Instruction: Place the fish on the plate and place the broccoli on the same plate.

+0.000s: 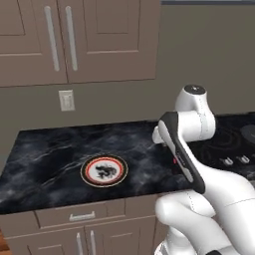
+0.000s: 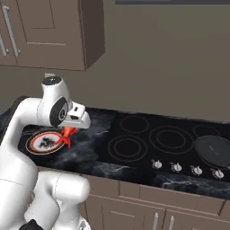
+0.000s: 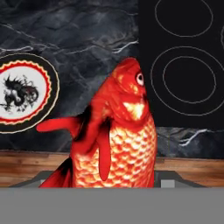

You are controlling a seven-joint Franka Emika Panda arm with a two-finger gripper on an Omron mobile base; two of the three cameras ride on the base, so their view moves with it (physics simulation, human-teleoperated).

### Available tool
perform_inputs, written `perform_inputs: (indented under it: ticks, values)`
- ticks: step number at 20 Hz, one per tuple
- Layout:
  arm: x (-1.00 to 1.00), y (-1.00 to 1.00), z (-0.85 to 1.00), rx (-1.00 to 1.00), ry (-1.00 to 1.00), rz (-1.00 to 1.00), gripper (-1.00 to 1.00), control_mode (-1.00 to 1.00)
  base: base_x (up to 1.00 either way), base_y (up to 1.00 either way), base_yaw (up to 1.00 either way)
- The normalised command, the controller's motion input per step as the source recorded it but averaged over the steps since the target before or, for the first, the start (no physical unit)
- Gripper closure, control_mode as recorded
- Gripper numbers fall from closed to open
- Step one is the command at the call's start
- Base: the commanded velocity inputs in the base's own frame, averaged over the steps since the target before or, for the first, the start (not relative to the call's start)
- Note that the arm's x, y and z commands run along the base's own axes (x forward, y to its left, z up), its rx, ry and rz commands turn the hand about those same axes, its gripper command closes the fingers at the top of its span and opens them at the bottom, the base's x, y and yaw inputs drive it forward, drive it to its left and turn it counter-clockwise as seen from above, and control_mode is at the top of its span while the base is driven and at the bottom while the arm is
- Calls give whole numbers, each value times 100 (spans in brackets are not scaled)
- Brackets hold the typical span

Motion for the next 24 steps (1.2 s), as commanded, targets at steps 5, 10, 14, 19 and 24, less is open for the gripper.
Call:
perform_inputs:
  ticks: [5, 10, 14, 19, 24]
  values:
    - [0, 0, 0, 0, 0, 0, 100, 100, 20, 67, -15]
    - [0, 0, 0, 0, 0, 0, 100, 100, 22, 49, -18]
    - [0, 0, 0, 0, 0, 0, 100, 100, 19, 39, -14]
    - [19, 39, -1, 0, 0, 0, 100, -100, 1, 5, -1]
    - [36, 30, -2, 0, 11, 1, 100, -100, 0, 0, 0]
